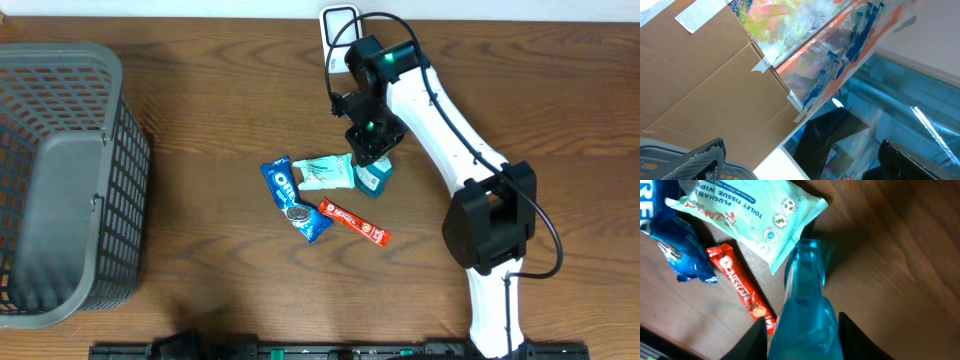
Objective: Scan the item barcode
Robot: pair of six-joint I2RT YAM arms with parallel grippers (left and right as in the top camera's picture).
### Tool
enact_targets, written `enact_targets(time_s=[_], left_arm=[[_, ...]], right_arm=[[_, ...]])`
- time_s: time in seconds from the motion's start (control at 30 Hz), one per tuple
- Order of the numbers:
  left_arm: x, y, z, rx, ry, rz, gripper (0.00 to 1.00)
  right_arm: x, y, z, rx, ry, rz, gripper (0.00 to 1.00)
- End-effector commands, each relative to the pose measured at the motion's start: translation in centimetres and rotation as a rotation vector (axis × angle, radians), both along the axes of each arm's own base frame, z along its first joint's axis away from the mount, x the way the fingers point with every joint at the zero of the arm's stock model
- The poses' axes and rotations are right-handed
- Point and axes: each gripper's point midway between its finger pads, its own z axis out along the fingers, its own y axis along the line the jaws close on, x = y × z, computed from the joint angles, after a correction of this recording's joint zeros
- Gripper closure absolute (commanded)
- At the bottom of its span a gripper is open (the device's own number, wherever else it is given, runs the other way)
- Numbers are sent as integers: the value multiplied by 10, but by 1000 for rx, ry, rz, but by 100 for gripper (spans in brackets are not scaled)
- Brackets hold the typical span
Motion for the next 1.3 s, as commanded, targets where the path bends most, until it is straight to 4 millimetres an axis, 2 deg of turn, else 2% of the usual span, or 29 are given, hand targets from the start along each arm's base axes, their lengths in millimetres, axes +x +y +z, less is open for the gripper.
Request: enact_targets(time_s=[0.0, 0.27, 0.37, 0.43, 0.67, 0.83, 1.03, 1.17, 1.27], left_arm=[[1, 0, 0, 6, -1, -5, 2], [1, 0, 0, 6, -1, -5, 2], [1, 0, 0, 6, -1, -4, 2], [1, 0, 0, 6, -1, -5, 2], [6, 1, -4, -1, 16, -6, 2], [19, 6, -11, -7, 32, -6, 2], [44, 15, -32, -29, 93, -6, 2], [55, 18, -42, -38, 125, -13, 2], [65, 13, -42, -15, 143, -63, 2]], right_arm=[[0, 20, 22, 102, 14, -59, 71], [-15, 37, 72, 259, 68, -53, 72], [-19, 52, 100, 395, 73, -15, 72], [-18, 58, 110, 447, 68, -12, 71], [-27, 88, 164, 827, 110, 97, 72], [-28, 93, 188, 980, 158, 77, 74], [-28, 94, 208, 1104, 199, 60, 74], [-26, 93, 210, 1113, 194, 57, 73], [-18, 89, 201, 1069, 143, 68, 72]])
